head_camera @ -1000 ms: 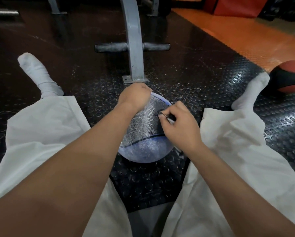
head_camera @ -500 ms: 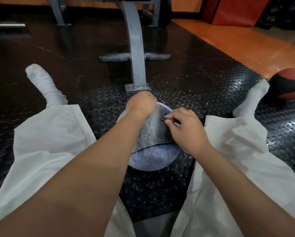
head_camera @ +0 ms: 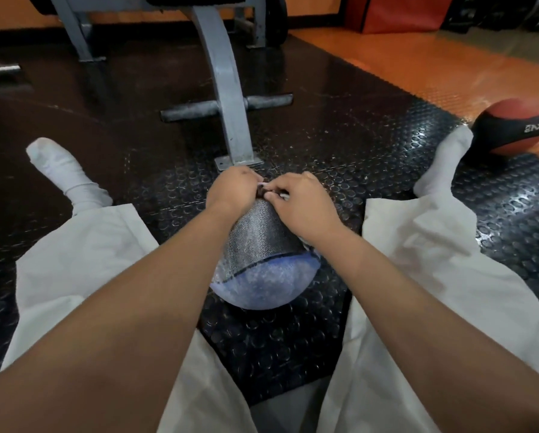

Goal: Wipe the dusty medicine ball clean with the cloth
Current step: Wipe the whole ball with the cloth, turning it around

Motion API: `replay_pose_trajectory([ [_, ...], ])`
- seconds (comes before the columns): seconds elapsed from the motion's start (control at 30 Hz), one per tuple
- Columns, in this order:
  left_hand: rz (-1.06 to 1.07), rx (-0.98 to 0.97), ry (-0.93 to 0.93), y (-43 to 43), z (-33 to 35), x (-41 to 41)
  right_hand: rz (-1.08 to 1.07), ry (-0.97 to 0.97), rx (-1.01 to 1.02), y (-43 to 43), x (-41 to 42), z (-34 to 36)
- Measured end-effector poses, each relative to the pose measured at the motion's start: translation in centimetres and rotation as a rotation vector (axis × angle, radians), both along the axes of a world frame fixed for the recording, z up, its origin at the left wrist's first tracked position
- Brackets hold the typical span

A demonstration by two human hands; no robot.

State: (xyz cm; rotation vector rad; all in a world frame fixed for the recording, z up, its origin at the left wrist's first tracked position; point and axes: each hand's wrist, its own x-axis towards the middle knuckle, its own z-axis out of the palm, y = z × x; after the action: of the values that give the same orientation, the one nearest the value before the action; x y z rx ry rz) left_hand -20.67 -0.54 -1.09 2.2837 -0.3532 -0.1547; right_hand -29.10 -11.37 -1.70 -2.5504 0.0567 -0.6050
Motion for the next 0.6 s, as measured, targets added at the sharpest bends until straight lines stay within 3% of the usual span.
replay_pose_trajectory([
  [0.13, -0.036, 0.004, -0.006, -0.2, 0.0, 0.0, 0.058, -0.091, -0.021, -0.2, -2.7, -0.9],
  [0.43, -0.078, 0.082, -0.022, -0.7, -0.1, 0.1, 0.010, 0.108, -0.114, -0.9, 2.2, 0.8],
  [0.5, -0.107, 0.119, -0.001, -0.6, 0.3, 0.1, -0.006, 0.015, -0.126, -0.5, 1.1, 0.3],
  [0.6, -0.050, 0.003, 0.057, -0.9, 0.4, 0.4, -0.013, -0.178, -0.099, 0.1, -2.0, -1.2],
])
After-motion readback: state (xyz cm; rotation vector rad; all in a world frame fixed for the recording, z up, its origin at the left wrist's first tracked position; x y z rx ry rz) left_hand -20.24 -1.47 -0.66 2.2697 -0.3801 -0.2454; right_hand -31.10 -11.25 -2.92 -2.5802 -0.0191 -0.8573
